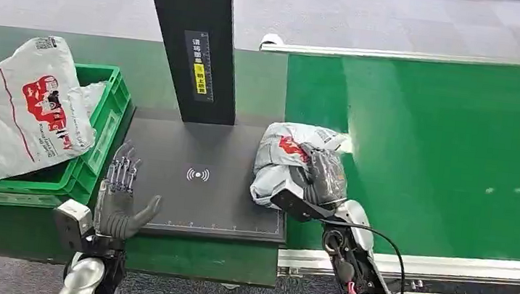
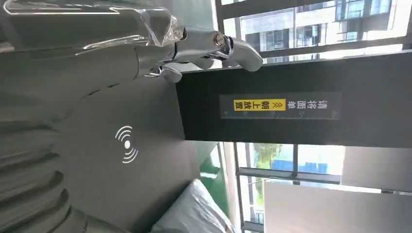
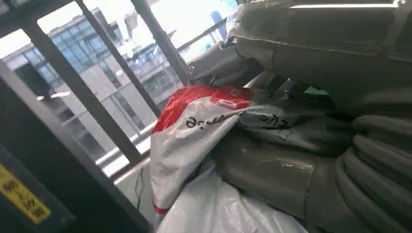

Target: Moved the parcel from conveyor to table for the left to box.

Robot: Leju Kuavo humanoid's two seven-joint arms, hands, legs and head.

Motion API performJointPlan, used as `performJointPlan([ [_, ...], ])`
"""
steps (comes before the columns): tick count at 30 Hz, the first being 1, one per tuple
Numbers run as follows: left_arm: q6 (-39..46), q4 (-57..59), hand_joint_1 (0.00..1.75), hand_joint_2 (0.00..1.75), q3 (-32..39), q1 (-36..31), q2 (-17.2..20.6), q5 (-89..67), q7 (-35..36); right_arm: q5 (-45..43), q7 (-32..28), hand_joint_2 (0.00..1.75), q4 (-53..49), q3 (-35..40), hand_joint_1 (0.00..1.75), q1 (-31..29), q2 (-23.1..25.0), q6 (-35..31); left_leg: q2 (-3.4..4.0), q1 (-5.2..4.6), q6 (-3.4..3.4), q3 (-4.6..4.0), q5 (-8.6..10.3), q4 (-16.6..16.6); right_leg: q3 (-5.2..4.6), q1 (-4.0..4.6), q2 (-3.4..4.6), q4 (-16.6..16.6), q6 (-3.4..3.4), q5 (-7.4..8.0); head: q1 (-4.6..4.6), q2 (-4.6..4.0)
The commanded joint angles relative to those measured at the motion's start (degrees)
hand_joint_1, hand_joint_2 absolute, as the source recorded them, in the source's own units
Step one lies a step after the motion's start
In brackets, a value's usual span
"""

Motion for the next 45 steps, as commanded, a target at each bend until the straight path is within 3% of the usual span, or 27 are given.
performJointPlan([
  [1, -0.1, 3.6, 0.00, 1.75, -1.2, -1.5, 1.1, 0.2, 0.1, 1.8, 0.5, 1.75, 12.9, 6.4, 1.75, -5.7, -0.1, 0.6, 0.02, -0.02, 0.05, 0.15, -0.01, -0.1, 0.16, -0.01, 0.03, -0.1, 0.00, 0.01, 0.00, -0.02],
  [4, 0.0, 3.1, 0.00, 1.75, -1.3, -1.0, 0.8, 0.0, 0.1, 6.1, 3.0, 1.75, 18.1, 11.2, 1.75, -6.8, 1.6, 2.2, 0.10, -0.04, 0.02, 0.12, -0.01, -0.1, 0.09, -0.03, 0.11, -0.1, -0.01, 0.02, 0.02, 0.00],
  [5, 0.3, 3.7, 0.00, 1.75, -1.1, -1.3, 0.7, 0.1, 0.1, 11.3, 6.0, 1.75, 20.7, 15.9, 1.75, -7.5, 2.1, 1.7, 0.12, -0.03, 0.01, 0.12, -0.02, -0.1, 0.10, -0.02, 0.13, -0.1, -0.02, 0.02, 0.02, -0.02],
  [9, 0.4, 4.4, 0.00, 1.75, -0.5, -1.7, 0.5, 0.1, 0.1, 16.1, 8.1, 1.75, 23.9, 22.3, 1.75, -5.7, 3.5, 9.3, 0.11, -0.01, 0.00, 0.20, 0.01, -0.1, 0.15, 0.00, 0.06, -0.1, -0.05, 0.02, 0.00, 0.00],
  [12, 0.1, 3.1, 0.00, 1.75, 0.0, -0.3, 0.6, 0.2, 0.1, 16.3, 6.4, 1.75, 23.6, 23.4, 1.75, -4.8, 3.4, 9.5, 0.12, 0.03, 0.01, 0.33, -0.03, -0.2, 0.25, 0.03, 0.07, -0.2, -0.03, -0.01, 0.00, -0.02],
  [14, -0.1, 2.4, 0.00, 1.75, 0.7, 0.3, 0.3, -0.2, 0.1, 16.2, 1.5, 1.75, 22.1, 25.1, 1.75, -4.6, 3.0, 6.0, 0.17, 0.04, 0.03, 0.46, -0.01, -0.2, 0.38, 0.05, 0.11, -0.3, -0.02, 0.02, 0.00, 0.00],
  [18, -0.2, 3.4, 0.00, 1.75, 1.6, -0.6, 0.0, -0.5, 0.1, 13.0, -5.9, 1.75, 19.5, 25.9, 1.75, -3.7, 3.6, 2.5, 0.22, 0.04, -0.03, 0.53, -0.06, -0.1, 0.43, 0.04, 0.16, -0.1, -0.03, -0.01, 0.00, -0.02],
  [23, -0.8, 4.5, 0.00, 1.75, 1.5, -1.2, -0.1, -0.3, 0.1, 6.9, -6.1, 1.75, 16.7, 32.6, 1.75, -2.5, 3.6, 1.3, 0.21, 0.03, -0.04, 0.50, -0.06, -0.1, 0.40, 0.03, 0.17, -0.1, -0.04, -0.01, 0.02, -0.02],
  [32, -1.0, 4.5, 0.00, 1.75, 1.2, -1.2, -0.1, -0.3, 0.1, 6.1, -6.1, 1.75, 17.5, 32.8, 1.75, -2.7, 3.4, 1.1, 0.15, 0.03, -0.02, 0.44, -0.02, -0.1, 0.37, 0.03, 0.11, -0.2, -0.03, 0.01, 0.00, 0.00],
  [40, -0.9, 5.4, 0.00, 1.75, 0.4, -1.4, 0.1, -0.3, 0.1, -10.0, -6.1, 1.75, 12.9, 36.1, 1.75, -3.2, 0.5, -8.6, 0.15, 0.01, -0.02, 0.39, -0.05, -0.1, 0.30, 0.01, 0.11, -0.1, -0.02, -0.02, 0.00, 0.00],
  [41, -0.8, 5.5, 0.00, 1.75, 0.1, -1.6, 0.1, -0.2, 0.1, -10.3, -6.1, 1.75, 13.7, 35.3, 1.06, -3.5, 0.7, -8.8, 0.09, 0.01, 0.00, 0.40, -0.01, -0.1, 0.34, 0.01, 0.06, -0.2, -0.02, 0.01, 0.00, -0.02],
  [42, -0.7, 5.7, 0.00, 1.75, -0.1, -1.8, 0.2, -0.3, 0.1, -11.1, -6.1, 1.75, 14.8, 34.1, 0.00, -3.9, 1.0, -7.1, 0.13, 0.00, -0.02, 0.36, -0.05, -0.1, 0.27, 0.00, 0.10, -0.1, -0.01, -0.02, 0.00, -0.02],
  [45, -1.0, 5.8, 0.00, 1.75, -0.5, -1.7, 0.3, 0.1, 0.1, -11.6, -6.1, 1.75, 14.2, 28.7, 0.00, -3.5, 0.4, -8.2, 0.08, -0.01, 0.01, 0.36, 0.00, -0.1, 0.30, -0.01, 0.05, -0.2, -0.01, 0.01, 0.02, 0.00],
])
